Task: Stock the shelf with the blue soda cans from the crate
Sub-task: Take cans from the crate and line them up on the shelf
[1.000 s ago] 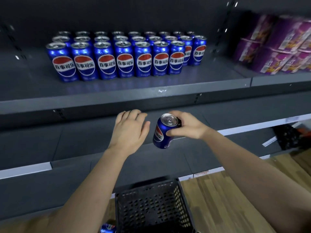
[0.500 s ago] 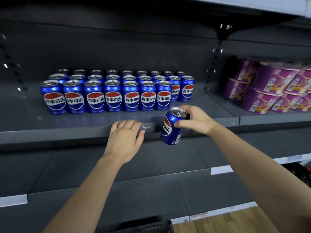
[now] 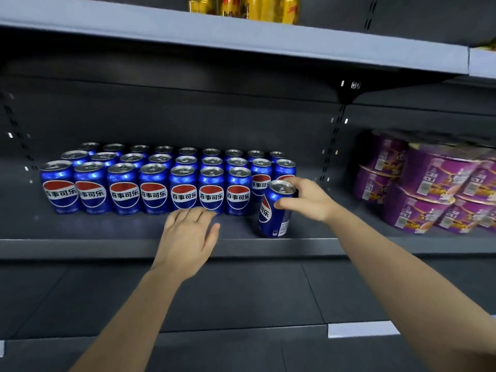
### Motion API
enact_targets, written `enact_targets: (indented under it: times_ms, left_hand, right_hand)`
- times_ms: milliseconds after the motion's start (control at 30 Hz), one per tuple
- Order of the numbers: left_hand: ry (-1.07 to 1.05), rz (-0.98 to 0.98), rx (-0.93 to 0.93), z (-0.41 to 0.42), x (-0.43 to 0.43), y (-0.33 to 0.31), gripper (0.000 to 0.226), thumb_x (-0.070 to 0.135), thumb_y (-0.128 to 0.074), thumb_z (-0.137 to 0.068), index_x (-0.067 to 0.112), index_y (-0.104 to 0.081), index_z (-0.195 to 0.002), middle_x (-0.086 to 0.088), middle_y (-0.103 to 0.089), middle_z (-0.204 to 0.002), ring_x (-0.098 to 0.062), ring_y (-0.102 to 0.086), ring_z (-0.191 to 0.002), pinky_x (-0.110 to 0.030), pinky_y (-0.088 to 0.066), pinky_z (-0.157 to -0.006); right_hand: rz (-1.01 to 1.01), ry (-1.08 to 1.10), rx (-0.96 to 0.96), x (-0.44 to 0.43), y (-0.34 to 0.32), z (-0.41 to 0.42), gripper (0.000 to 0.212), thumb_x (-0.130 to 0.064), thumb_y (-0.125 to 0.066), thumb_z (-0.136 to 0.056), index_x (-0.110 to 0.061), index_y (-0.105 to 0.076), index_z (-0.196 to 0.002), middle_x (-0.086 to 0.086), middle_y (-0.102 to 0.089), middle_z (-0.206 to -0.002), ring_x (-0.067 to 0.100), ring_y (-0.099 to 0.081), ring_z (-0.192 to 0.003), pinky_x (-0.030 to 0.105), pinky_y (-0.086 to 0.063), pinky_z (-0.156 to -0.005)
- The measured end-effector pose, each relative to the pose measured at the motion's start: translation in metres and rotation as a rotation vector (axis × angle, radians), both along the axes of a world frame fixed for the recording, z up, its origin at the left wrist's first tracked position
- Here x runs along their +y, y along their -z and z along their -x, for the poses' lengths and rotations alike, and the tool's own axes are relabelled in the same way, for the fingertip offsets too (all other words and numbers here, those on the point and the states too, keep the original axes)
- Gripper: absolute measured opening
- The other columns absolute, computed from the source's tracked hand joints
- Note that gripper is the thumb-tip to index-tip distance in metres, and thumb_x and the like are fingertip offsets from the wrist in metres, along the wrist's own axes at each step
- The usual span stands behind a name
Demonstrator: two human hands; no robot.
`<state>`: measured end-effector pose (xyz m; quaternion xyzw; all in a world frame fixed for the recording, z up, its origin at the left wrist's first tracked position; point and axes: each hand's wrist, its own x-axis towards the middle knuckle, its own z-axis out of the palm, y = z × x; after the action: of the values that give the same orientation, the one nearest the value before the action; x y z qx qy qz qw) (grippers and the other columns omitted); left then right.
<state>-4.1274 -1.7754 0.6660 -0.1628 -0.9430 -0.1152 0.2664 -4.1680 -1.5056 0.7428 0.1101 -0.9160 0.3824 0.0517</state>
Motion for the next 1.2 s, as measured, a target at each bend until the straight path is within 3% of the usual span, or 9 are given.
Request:
enact_targets:
  times_ms: [233,333,467,633,833,967,1200]
  left_hand:
    - [-0.061,0.002,0.028,0.002,0.017,0.002,0.05,0.042,-0.026,-0.093,0.017,-0.063,-0.115,0.003,-0.064,-0.108,-0.02,-0.058,-0.1,-0.032,-0.024,-0.099]
    - [-0.08,0.016,-0.011,0.002,0.019,0.005,0.053,0.044,-0.023,-0.093,0.018,-0.062,-0.118,0.004,-0.063,-0.111,-0.019,-0.056,-0.104,-0.037,-0.028,-0.103]
    - [-0.098,0.033,-0.028,0.003,0.022,0.01,0.053,0.044,-0.023,-0.093,0.018,-0.062,-0.117,0.003,-0.063,-0.11,-0.02,-0.057,-0.104,-0.04,-0.03,-0.103]
    - [-0.096,0.049,-0.029,0.004,0.028,0.013,0.053,0.044,-0.024,-0.093,0.017,-0.064,-0.115,0.002,-0.063,-0.107,-0.02,-0.058,-0.101,-0.04,-0.032,-0.101]
    - [-0.078,0.042,-0.039,0.002,0.033,0.012,0.056,0.046,-0.02,-0.093,0.018,-0.061,-0.119,0.004,-0.061,-0.113,-0.019,-0.053,-0.108,-0.036,-0.024,-0.104]
    - [-0.072,0.04,-0.039,0.002,0.036,0.013,0.058,0.047,-0.019,-0.093,0.018,-0.061,-0.121,0.003,-0.061,-0.115,-0.019,-0.053,-0.11,-0.037,-0.025,-0.106]
    - [-0.07,0.035,-0.046,0.003,0.04,0.018,0.058,0.046,-0.02,-0.093,0.017,-0.061,-0.121,0.002,-0.062,-0.114,-0.021,-0.055,-0.106,-0.041,-0.028,-0.106]
  right_hand:
    - [0.032,-0.022,0.016,0.007,0.014,0.022,0.022,-0.024,-0.074,-0.074,-0.023,-0.065,-0.094,-0.003,-0.07,-0.095,0.014,-0.065,-0.09,0.028,-0.05,-0.075]
    - [0.09,-0.034,0.028,0.007,0.022,0.028,0.031,-0.02,-0.071,-0.077,-0.026,-0.061,-0.106,-0.009,-0.066,-0.102,0.009,-0.062,-0.096,0.021,-0.047,-0.075]
    - [0.226,-0.047,0.032,0.001,0.034,0.023,0.05,-0.016,-0.067,-0.083,-0.029,-0.04,-0.123,-0.02,-0.055,-0.108,-0.002,-0.056,-0.097,0.014,-0.043,-0.076]
    - [0.377,-0.001,-0.017,-0.004,0.056,0.02,0.074,-0.032,-0.084,-0.072,-0.022,-0.03,-0.123,-0.008,-0.06,-0.118,0.007,-0.061,-0.107,0.029,-0.049,-0.093]
    - [0.338,0.134,0.088,-0.012,0.072,0.014,0.081,-0.037,-0.093,-0.055,-0.021,-0.033,-0.107,-0.009,-0.057,-0.112,0.007,-0.061,-0.101,0.033,-0.052,-0.088]
    - [0.293,0.205,0.145,-0.014,0.078,0.015,0.076,-0.039,-0.091,-0.057,-0.02,-0.034,-0.103,-0.006,-0.058,-0.108,0.012,-0.061,-0.096,0.033,-0.052,-0.082]
    - [0.338,0.169,0.153,-0.013,0.087,0.02,0.055,-0.019,-0.078,-0.075,-0.013,-0.032,-0.105,-0.008,-0.056,-0.093,0.012,-0.059,-0.081,0.036,-0.051,-0.075]
